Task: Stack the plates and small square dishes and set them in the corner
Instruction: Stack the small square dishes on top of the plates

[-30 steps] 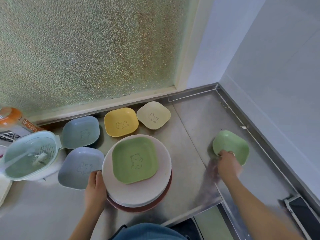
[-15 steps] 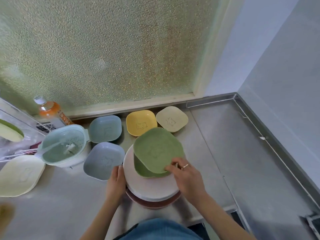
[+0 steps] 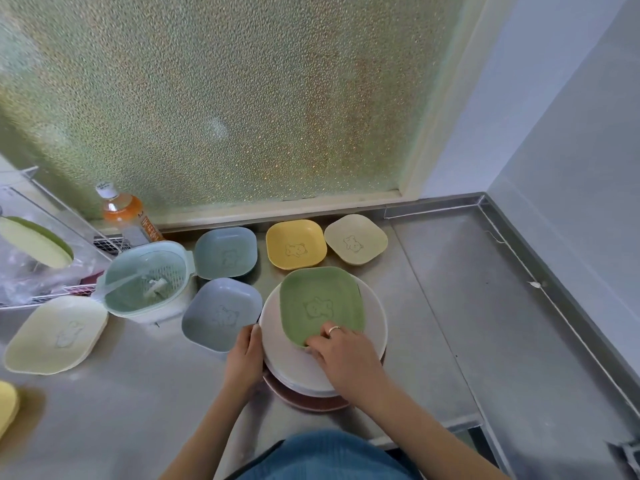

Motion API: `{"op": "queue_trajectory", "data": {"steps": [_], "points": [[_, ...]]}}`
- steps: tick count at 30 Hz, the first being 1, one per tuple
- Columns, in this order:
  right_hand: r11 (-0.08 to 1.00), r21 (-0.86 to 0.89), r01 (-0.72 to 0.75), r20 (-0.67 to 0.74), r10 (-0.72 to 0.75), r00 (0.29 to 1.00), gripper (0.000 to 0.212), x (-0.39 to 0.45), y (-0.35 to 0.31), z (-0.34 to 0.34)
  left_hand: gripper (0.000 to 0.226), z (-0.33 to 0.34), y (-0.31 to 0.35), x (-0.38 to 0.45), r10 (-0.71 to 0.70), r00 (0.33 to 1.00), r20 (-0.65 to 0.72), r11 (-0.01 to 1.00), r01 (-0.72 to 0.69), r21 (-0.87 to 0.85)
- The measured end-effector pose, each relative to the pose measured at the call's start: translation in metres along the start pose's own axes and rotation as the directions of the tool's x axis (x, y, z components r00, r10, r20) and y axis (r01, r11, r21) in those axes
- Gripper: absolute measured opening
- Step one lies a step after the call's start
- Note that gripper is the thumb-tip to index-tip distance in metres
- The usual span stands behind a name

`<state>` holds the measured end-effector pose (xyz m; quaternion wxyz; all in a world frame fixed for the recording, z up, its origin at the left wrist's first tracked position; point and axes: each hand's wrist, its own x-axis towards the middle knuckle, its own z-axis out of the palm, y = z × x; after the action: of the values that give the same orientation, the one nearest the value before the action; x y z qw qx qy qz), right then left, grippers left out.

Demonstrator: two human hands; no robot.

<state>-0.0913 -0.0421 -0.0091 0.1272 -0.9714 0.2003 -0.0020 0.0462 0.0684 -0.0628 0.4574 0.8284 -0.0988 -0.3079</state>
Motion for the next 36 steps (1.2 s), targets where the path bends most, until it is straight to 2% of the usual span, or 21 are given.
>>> {"op": "queue_trajectory", "data": {"steps": [1,4,6,7,10,13,15,17,19,22,24,27,29,31,34,36], "points": [[1.000,-0.022,0.010,0.050,-0.009,0.999,0.030,0.005,-0.001,-0.003,0.028,-0.001,-0.002,0.001,-0.001,1.000,-0.006,1.000,0.001,-0.003],[0.998,-0.056,0.030,0.077,-0.025,0.997,0.030,0.014,-0.006,-0.004,0.030,-0.004,-0.014,0.009,0.000,0.999,-0.050,1.000,0.001,0.015],[0.999,-0.039,0.018,0.094,-0.015,0.995,0.033,0.016,-0.007,-0.002,0.021,-0.008,-0.014,0.010,-0.008,0.996,-0.092,0.999,0.013,0.051],[1.000,-0.023,0.011,0.101,-0.008,0.995,0.034,0.017,-0.006,-0.001,0.019,-0.011,-0.014,0.011,-0.005,0.993,-0.115,0.996,0.015,0.082],[0.999,0.030,-0.024,0.096,0.022,0.995,0.037,0.016,-0.003,-0.003,0.034,-0.020,-0.023,0.015,-0.020,0.990,-0.142,0.972,0.052,0.227],[0.995,0.098,-0.022,0.050,0.017,0.999,0.038,0.010,-0.001,-0.006,0.022,-0.027,-0.029,0.016,-0.024,0.995,-0.099,0.936,0.057,0.347],[0.987,0.158,-0.006,0.003,0.006,1.000,0.043,0.005,-0.002,-0.006,0.021,-0.029,-0.031,0.017,0.015,0.996,-0.086,0.892,0.025,0.452],[0.978,0.211,0.006,-0.051,0.005,0.999,0.053,0.003,-0.003,-0.004,0.025,-0.029,-0.031,0.015,0.075,0.995,-0.061,0.806,-0.025,0.592],[0.972,0.236,0.005,-0.067,0.011,0.998,0.056,0.001,-0.001,-0.001,0.024,-0.028,-0.031,0.014,0.119,0.990,-0.071,0.750,-0.043,0.660],[0.965,0.264,-0.002,-0.054,0.017,0.998,0.054,0.001,0.001,0.001,0.018,-0.028,-0.029,0.007,0.185,0.970,-0.161,0.739,-0.029,0.673],[0.961,0.278,0.010,-0.065,0.009,0.998,0.051,0.001,0.003,0.002,0.016,-0.031,-0.020,0.001,0.225,0.940,-0.256,0.788,-0.021,0.616],[0.951,0.306,0.040,-0.084,-0.015,0.996,0.045,0.000,0.001,0.001,0.018,-0.042,0.002,-0.001,0.227,0.858,-0.460,0.891,0.007,0.454],[0.942,0.329,0.073,-0.106,-0.040,0.994,0.043,0.002,-0.003,-0.003,0.016,-0.046,0.011,0.000,0.264,0.817,-0.513,0.929,-0.073,0.362],[0.925,0.365,0.105,-0.147,-0.054,0.988,0.047,0.005,-0.004,-0.009,0.016,-0.046,0.018,-0.001,0.362,0.792,-0.492,0.922,-0.224,0.317],[0.908,0.399,0.130,-0.225,-0.041,0.973,0.061,0.014,0.000,-0.021,0.013,-0.042,0.028,-0.003,0.528,0.757,-0.385,0.843,-0.411,0.348],[0.912,0.386,0.136,-0.293,-0.019,0.956,0.065,0.018,0.003,-0.029,0.006,-0.036,0.033,-0.004,0.654,0.704,-0.278,0.744,-0.533,0.403]]}}
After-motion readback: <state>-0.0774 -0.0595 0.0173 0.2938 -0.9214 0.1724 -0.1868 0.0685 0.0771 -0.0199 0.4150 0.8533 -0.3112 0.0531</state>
